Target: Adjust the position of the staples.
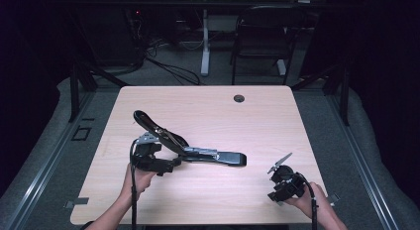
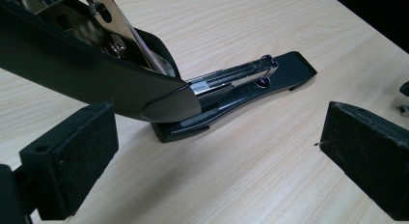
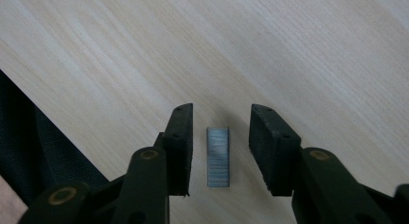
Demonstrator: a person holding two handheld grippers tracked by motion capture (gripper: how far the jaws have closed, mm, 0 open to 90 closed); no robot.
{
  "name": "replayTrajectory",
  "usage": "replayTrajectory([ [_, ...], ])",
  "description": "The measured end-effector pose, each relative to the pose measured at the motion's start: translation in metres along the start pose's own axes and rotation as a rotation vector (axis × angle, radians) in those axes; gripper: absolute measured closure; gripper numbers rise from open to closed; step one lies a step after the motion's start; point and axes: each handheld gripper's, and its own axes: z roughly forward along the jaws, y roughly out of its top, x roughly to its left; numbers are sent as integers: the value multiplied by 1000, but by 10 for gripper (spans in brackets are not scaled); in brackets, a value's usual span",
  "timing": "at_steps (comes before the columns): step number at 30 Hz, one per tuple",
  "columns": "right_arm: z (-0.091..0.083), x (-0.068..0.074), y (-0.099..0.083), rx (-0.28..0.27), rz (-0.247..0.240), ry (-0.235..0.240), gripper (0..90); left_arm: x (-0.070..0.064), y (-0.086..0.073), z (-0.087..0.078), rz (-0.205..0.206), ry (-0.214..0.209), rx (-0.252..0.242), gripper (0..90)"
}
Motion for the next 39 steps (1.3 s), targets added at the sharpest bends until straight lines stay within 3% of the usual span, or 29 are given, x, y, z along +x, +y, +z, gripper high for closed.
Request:
replayTrajectory([
  [2,2,0,0,2,17,7,626,0,0,0,-2,1,1,2],
  [5,4,-1,-1,37,6,6,646,0,0,1,-1,-4,8,2],
  [9,6,-1,-1,32,2,6,673,0,0,1,-3,-6,10,2],
  [15,8,-2,1,72,-19,3,719,1,0,2,1,-6,13,2],
  [18,9,-1,1,62,-21,-1,775,1,0,2,-3,-8,16,2],
  [25,10,0,1,69,-26,-4,778,0,0,3,-2,-6,15,2],
  [39,-3,-1,4,-27,-10,-14,783,0,0,3,5,-8,16,2],
])
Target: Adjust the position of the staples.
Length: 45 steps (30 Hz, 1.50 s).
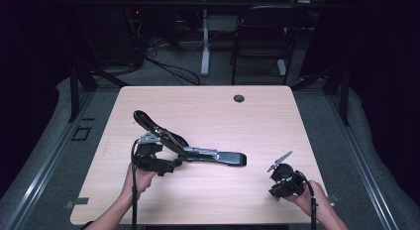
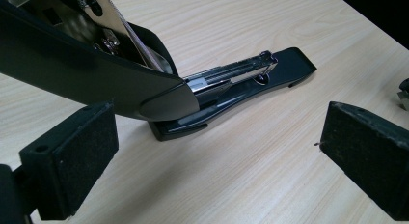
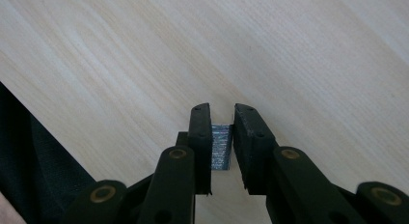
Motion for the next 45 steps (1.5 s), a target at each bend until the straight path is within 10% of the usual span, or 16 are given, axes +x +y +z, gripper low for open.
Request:
replayTrajectory([
  [18,-15,-3,7,-115,-12,-59,785,2,0,-1,-5,12,-11,2],
  [45,2,-15,54,-69,-79,-136,783,3,2,-2,-8,36,-17,2],
])
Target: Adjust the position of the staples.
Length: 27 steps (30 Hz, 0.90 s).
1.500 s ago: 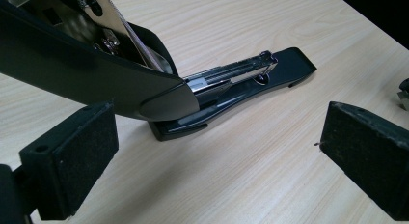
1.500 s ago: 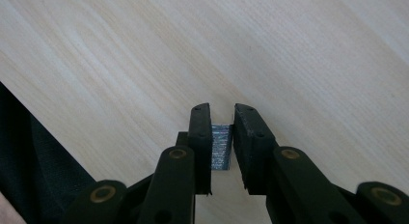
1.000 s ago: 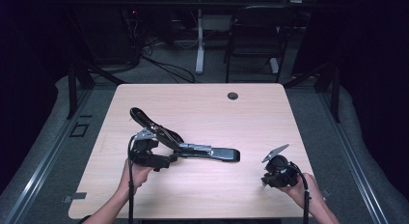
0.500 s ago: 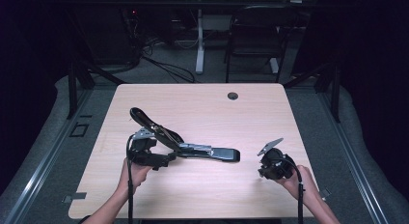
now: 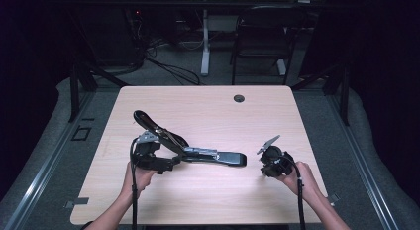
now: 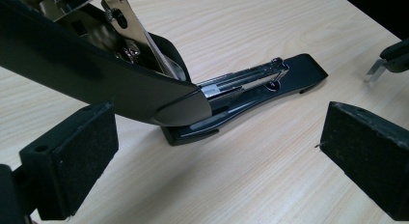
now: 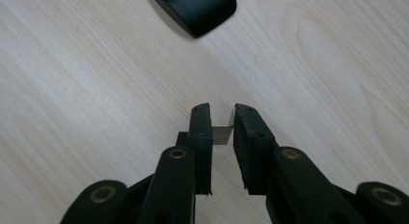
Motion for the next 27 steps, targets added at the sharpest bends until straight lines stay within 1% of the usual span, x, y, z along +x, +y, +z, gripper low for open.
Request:
replayTrajectory([
  [1,1,-1,2,6,-1,1,783,1,0,0,2,1,-1,2],
  [2,4,-2,4,-10,13,10,783,1,0,0,3,4,-4,2],
  [3,5,-3,6,10,-1,5,782,1,0,0,3,3,-4,2],
  [4,8,-3,6,-7,15,12,782,1,0,0,2,2,-1,2],
  [5,9,-4,8,12,2,9,782,2,0,0,3,3,-1,2],
  [6,9,-5,10,17,-2,8,782,1,0,0,0,1,2,2],
  [10,17,-6,16,3,3,25,781,0,0,2,1,2,2,2],
  [11,19,-7,19,21,-10,19,781,0,0,2,3,1,2,2],
  [13,23,-7,22,28,-15,24,781,0,0,2,5,1,5,2],
  [15,29,-7,23,23,-5,27,780,0,0,2,5,1,7,2],
  [16,31,-8,24,27,-9,30,780,1,0,2,6,2,7,2],
  [17,32,-8,25,41,-18,24,780,1,0,2,3,3,7,2],
  [18,34,-9,26,41,-16,33,780,1,0,3,0,1,6,2],
  [19,35,-9,26,48,-18,26,779,1,0,3,-3,0,9,2],
  [20,36,-9,26,45,-15,40,780,1,0,3,-4,0,9,2],
  [22,39,-9,27,42,-15,42,779,2,0,3,-1,2,10,2],
  [23,40,-9,26,33,-8,47,778,2,0,2,0,2,10,2],
  [25,42,-10,25,34,-2,51,772,2,0,2,0,2,10,2],
  [27,41,-12,25,52,-15,54,755,2,0,2,1,3,10,2],
])
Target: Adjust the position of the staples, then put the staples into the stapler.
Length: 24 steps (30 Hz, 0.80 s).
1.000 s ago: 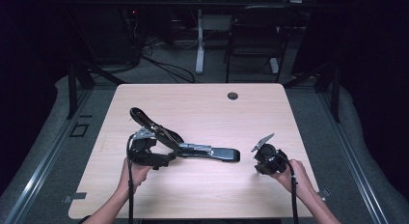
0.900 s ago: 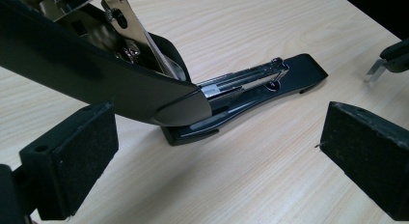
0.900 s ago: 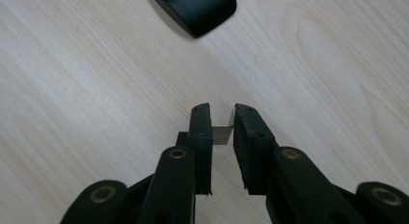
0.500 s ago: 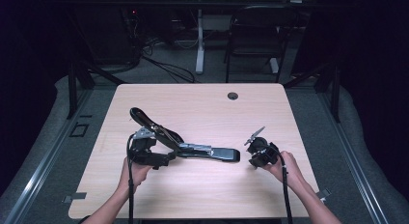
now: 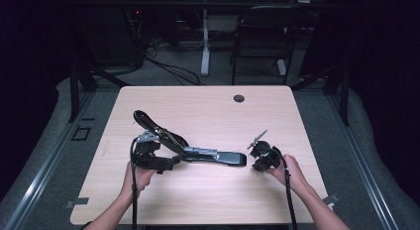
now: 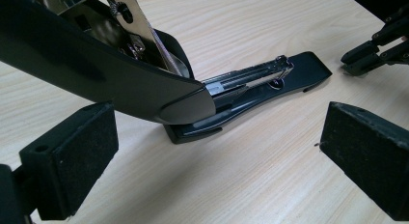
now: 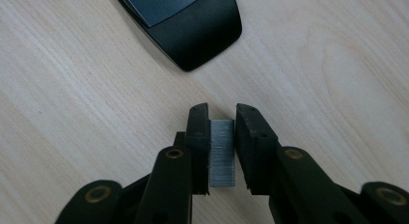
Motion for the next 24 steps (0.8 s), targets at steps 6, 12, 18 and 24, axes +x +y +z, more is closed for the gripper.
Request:
replayTrajectory([
  [6,1,0,-2,-10,26,4,728,0,0,-1,2,0,-3,2],
  [12,-2,-2,-2,-24,51,11,733,1,-1,-2,4,-1,-3,2],
  [18,0,-4,-3,0,59,22,778,0,0,-1,6,-6,0,2],
  [24,-2,-5,-4,-19,75,17,782,1,0,-5,-3,25,-32,3],
])
